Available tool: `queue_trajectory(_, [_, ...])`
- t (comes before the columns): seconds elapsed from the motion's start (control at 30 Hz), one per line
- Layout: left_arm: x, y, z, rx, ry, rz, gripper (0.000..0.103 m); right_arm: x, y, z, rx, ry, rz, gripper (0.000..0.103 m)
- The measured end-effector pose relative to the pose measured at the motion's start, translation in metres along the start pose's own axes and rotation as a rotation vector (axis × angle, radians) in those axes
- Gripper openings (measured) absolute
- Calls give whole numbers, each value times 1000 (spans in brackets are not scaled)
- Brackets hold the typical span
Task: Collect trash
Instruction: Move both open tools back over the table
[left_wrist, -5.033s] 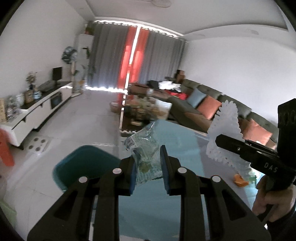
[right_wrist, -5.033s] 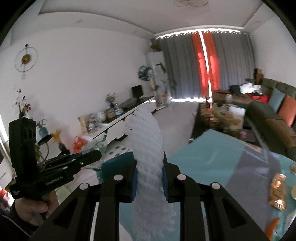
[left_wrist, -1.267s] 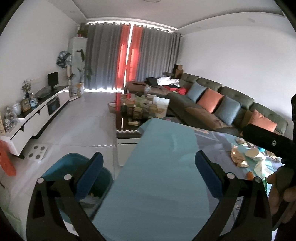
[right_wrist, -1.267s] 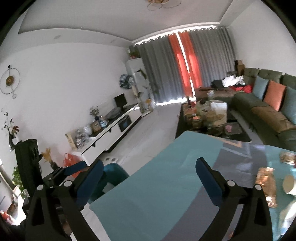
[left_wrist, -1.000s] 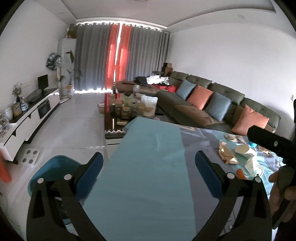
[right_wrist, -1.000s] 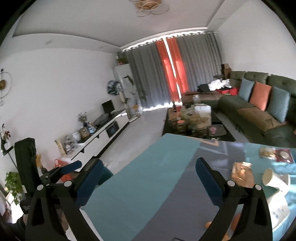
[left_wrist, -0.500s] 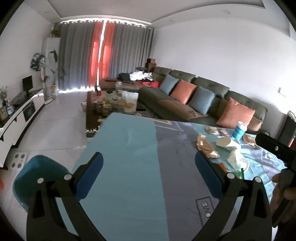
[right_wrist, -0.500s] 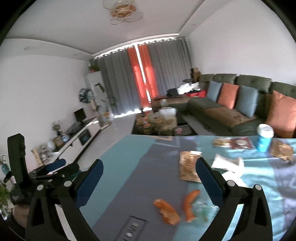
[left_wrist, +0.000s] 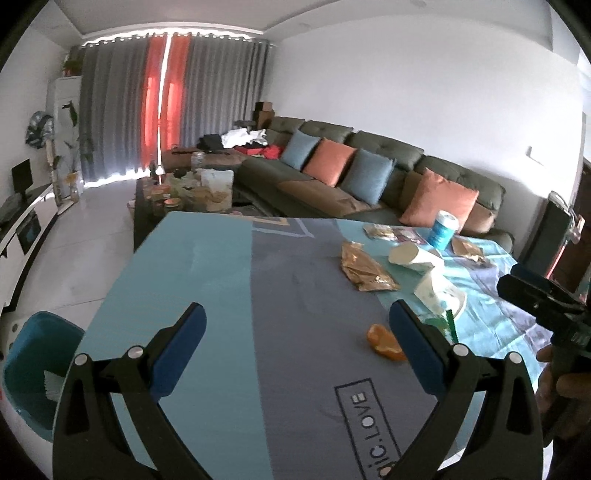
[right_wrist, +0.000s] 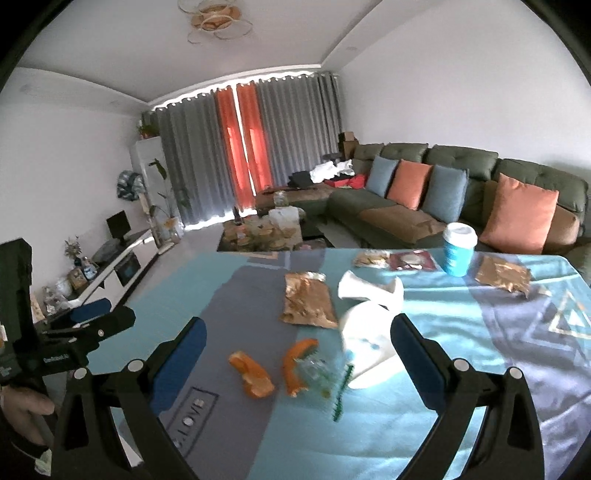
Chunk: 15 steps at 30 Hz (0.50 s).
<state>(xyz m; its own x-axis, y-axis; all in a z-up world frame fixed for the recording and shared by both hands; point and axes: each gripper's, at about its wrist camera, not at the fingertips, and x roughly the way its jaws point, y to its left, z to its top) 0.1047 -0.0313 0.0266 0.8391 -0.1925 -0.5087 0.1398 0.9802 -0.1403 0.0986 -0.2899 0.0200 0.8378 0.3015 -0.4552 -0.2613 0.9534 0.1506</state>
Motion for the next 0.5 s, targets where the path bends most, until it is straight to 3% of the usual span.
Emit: queue_trajectory(0.5, [30, -33, -8, 62, 58, -75, 98, -1, -26, -14, 52, 45, -58, 95])
